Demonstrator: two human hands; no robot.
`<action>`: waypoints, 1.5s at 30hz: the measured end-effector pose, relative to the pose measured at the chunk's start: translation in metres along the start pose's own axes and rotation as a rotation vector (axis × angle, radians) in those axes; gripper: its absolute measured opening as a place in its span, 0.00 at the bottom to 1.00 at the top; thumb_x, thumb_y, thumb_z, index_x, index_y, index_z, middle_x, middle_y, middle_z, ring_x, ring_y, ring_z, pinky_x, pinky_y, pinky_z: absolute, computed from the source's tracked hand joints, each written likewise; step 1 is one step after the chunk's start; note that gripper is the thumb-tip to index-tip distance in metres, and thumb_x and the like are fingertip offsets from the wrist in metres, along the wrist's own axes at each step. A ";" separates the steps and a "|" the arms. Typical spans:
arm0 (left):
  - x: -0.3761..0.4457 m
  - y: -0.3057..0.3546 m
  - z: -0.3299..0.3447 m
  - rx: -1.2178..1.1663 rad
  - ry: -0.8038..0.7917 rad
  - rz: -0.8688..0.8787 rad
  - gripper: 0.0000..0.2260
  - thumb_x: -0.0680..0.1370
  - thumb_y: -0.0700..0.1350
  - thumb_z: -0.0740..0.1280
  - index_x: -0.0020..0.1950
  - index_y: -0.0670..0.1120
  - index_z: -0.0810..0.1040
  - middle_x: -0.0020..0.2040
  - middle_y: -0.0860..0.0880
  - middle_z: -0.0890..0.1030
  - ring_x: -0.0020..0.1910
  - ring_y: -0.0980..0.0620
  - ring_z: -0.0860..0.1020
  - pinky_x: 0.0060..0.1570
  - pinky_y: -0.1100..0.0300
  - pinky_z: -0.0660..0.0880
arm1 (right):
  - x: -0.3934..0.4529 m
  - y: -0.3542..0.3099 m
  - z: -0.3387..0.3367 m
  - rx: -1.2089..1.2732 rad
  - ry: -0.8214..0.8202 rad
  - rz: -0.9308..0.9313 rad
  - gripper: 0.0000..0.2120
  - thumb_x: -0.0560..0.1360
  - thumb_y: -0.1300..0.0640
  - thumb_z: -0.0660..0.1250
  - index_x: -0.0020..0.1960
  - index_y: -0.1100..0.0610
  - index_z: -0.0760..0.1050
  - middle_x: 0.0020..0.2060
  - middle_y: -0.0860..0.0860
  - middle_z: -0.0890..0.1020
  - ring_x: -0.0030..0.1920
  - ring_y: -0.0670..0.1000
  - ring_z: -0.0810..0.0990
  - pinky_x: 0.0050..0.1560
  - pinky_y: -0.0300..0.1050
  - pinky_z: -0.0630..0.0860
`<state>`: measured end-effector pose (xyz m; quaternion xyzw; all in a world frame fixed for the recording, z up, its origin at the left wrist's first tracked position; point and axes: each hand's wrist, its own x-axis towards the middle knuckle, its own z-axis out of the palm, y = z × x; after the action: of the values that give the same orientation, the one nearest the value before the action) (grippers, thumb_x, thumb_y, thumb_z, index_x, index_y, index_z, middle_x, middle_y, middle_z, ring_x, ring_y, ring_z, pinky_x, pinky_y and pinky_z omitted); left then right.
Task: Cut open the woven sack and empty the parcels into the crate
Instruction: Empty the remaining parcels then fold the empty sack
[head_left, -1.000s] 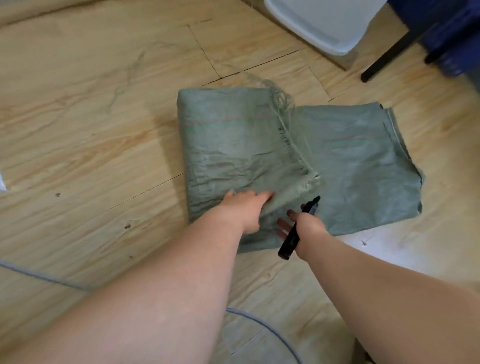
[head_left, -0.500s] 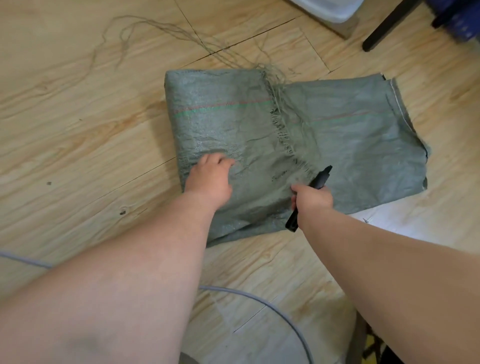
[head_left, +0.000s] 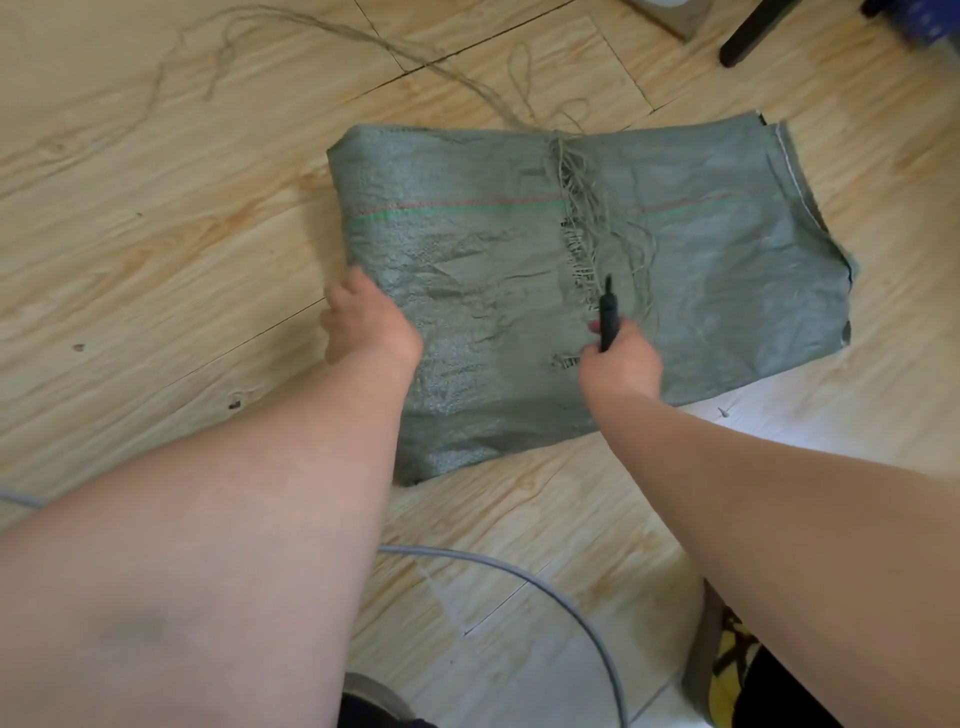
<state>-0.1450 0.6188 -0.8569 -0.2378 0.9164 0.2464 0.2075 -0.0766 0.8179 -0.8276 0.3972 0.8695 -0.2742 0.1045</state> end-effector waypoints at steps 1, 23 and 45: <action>0.001 -0.004 -0.002 -0.052 -0.140 -0.141 0.33 0.72 0.46 0.74 0.72 0.43 0.61 0.70 0.42 0.67 0.67 0.41 0.69 0.64 0.49 0.70 | -0.005 -0.003 0.005 -0.041 -0.130 -0.025 0.14 0.77 0.62 0.61 0.62 0.54 0.75 0.55 0.56 0.81 0.57 0.59 0.79 0.54 0.45 0.72; 0.007 -0.061 -0.081 -0.391 0.315 -0.114 0.14 0.74 0.40 0.66 0.58 0.49 0.73 0.55 0.46 0.79 0.48 0.43 0.77 0.43 0.59 0.67 | -0.040 -0.046 0.058 0.238 -0.795 0.019 0.24 0.79 0.56 0.65 0.73 0.43 0.66 0.67 0.49 0.70 0.62 0.53 0.71 0.62 0.48 0.67; -0.061 0.060 -0.025 -0.101 -0.488 0.537 0.24 0.76 0.45 0.67 0.73 0.50 0.68 0.71 0.49 0.72 0.69 0.48 0.70 0.65 0.61 0.66 | -0.007 -0.051 -0.002 0.757 -0.378 0.263 0.18 0.80 0.57 0.63 0.69 0.50 0.69 0.56 0.54 0.77 0.51 0.56 0.80 0.48 0.53 0.80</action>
<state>-0.1348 0.6708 -0.7853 0.0670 0.8563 0.3863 0.3362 -0.1100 0.7871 -0.8030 0.4579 0.6155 -0.6254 0.1429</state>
